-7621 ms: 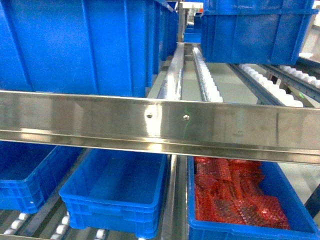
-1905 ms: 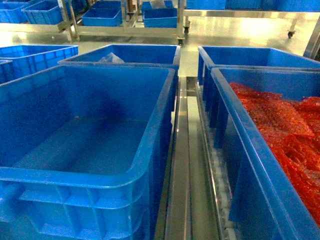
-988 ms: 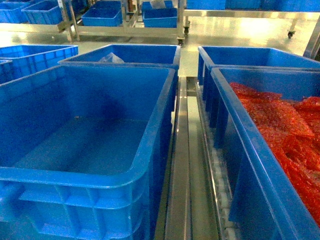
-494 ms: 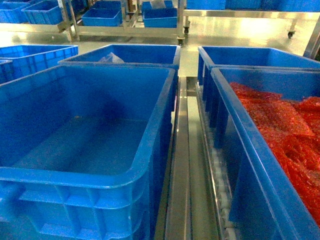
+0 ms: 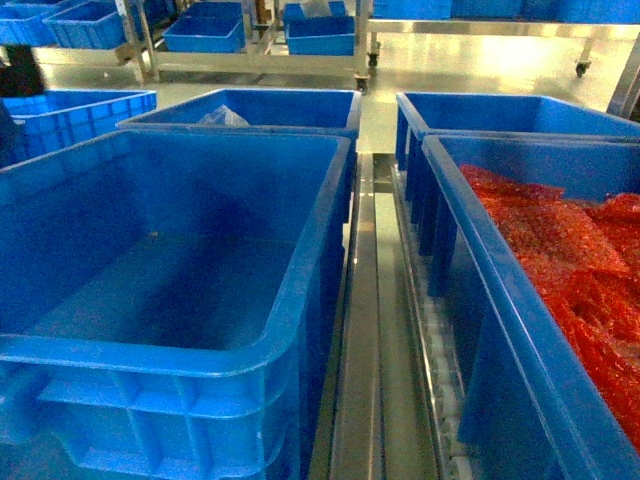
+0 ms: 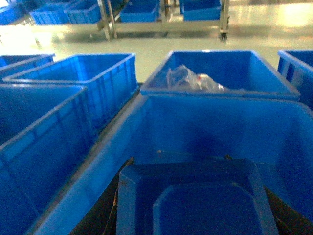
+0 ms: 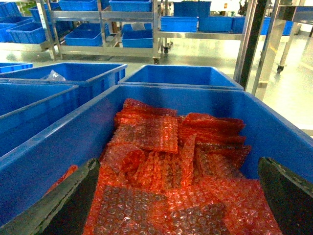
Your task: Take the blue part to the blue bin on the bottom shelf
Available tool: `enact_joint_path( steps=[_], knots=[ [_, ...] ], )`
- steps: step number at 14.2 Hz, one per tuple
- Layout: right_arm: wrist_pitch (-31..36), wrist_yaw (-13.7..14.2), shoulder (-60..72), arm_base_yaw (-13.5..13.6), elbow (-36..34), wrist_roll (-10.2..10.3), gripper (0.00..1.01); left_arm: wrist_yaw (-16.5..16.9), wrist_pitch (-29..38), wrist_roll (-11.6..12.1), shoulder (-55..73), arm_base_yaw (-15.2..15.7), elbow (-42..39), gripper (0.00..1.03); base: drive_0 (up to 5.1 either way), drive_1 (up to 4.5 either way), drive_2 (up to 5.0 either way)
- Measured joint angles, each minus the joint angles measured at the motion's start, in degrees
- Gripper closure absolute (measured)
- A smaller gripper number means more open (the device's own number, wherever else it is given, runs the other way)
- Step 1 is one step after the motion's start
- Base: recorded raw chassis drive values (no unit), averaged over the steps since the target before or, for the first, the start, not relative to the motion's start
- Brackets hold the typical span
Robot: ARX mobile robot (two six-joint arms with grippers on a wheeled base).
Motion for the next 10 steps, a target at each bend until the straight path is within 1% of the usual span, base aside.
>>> enact_joint_path(
  steps=[1,2,3,4,5,6,7,8,9,10],
  knots=[
    [0.00,0.02,0.00,0.00,0.00,0.00,0.03,0.42,-0.55,-3.45,8.61,0.00,4.61,0.59,0.0,0.00,0.0],
    [0.00,0.02,0.00,0.00,0.00,0.00,0.03,1.18,-2.23,-6.23,12.63,-0.35,7.69,0.59,0.0,0.00,0.0],
    [0.00,0.00,0.00,0.00,0.00,0.00,0.03,1.44,-1.90,-7.21,14.73,-1.09,9.49,0.59,0.0,0.00,0.0],
    [0.00,0.00,0.00,0.00,0.00,0.00,0.03,1.75,-1.11,-7.56,15.45,-1.99,10.43,0.59,0.0,0.00,0.0],
    [0.00,0.02,0.00,0.00,0.00,0.00,0.03,2.36,-0.90,-8.28,14.95,-2.25,10.38,0.54,0.0,0.00,0.0],
    [0.00,0.02,0.00,0.00,0.00,0.00,0.03,2.80,-0.55,-8.04,12.83,-2.29,9.35,0.41,0.0,0.00,0.0],
    [-0.02,0.00,0.00,0.00,0.00,0.00,0.03,2.93,-1.29,-7.10,8.09,-2.08,6.45,0.28,0.0,0.00,0.0],
    [0.00,0.02,0.00,0.00,0.00,0.00,0.03,1.62,-4.07,-5.38,1.29,-1.70,2.95,0.14,0.0,0.00,0.0],
    [0.04,0.00,0.00,0.00,0.00,0.00,0.03,1.53,-3.34,-4.81,-0.74,-1.62,2.75,0.03,0.0,0.00,0.0],
    [0.02,0.00,0.00,0.00,0.00,0.00,0.03,1.60,-3.54,-4.63,-0.39,-1.55,3.08,0.06,0.0,0.00,0.0]
  ],
)
